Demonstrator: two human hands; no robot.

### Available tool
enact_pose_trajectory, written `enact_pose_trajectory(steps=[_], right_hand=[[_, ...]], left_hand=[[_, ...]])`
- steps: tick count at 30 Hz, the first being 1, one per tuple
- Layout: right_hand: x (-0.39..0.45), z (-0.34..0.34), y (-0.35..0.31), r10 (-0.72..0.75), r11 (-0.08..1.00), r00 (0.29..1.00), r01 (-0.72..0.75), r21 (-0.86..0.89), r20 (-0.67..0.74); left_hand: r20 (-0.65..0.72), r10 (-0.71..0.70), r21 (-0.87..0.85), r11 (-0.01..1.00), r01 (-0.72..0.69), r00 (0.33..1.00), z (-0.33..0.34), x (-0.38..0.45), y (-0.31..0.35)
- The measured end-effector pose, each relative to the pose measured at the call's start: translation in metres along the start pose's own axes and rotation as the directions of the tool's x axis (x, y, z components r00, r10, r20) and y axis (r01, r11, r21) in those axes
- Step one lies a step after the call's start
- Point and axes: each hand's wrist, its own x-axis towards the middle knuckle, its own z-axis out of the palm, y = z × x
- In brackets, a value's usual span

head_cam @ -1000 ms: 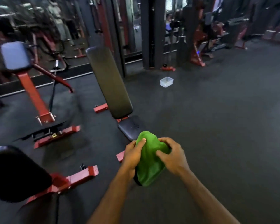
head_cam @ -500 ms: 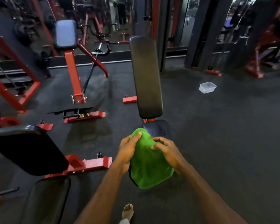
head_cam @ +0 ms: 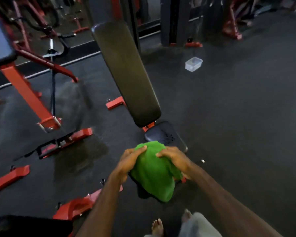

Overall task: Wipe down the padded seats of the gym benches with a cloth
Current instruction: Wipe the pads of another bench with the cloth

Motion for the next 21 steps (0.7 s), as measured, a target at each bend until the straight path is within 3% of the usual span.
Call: enact_pose_trajectory(steps=[2,4,11,15,18,21], right_hand=[[0.012,-0.015,0.004,0.091,0.983,0.992,-0.074,-0.168,0.093],[0.035,-0.035,0.009,0.147,0.96,0.986,-0.122,-0.25,0.081],[0.143,-0.086,0.016,0.144,0.973,0.978,-0.168,-0.157,-0.151],[0.186,-0.109,0.033,0.127,0.987,0.944,-0.151,-0.057,-0.306],[0.221,-0.122,0.064,0.147,0.984,0.936,-0.172,-0.053,-0.32],[0.239,-0.131,0.096,0.256,0.947,0.922,-0.3,-0.117,-0.289]], left_hand=[[-0.035,0.002,0.005,1.0,-0.002,0.999,0.0,0.021,0.005],[-0.039,-0.008,0.06,0.998,0.011,0.999,0.008,0.051,0.013],[-0.014,-0.092,0.209,0.974,0.092,0.996,0.037,0.163,0.028],[-0.024,-0.005,0.337,0.941,0.013,1.0,0.062,0.227,0.032],[0.002,-0.006,0.46,0.888,0.004,1.0,0.074,0.286,0.01],[0.06,-0.076,0.508,0.861,0.035,0.995,0.081,0.322,-0.017]])
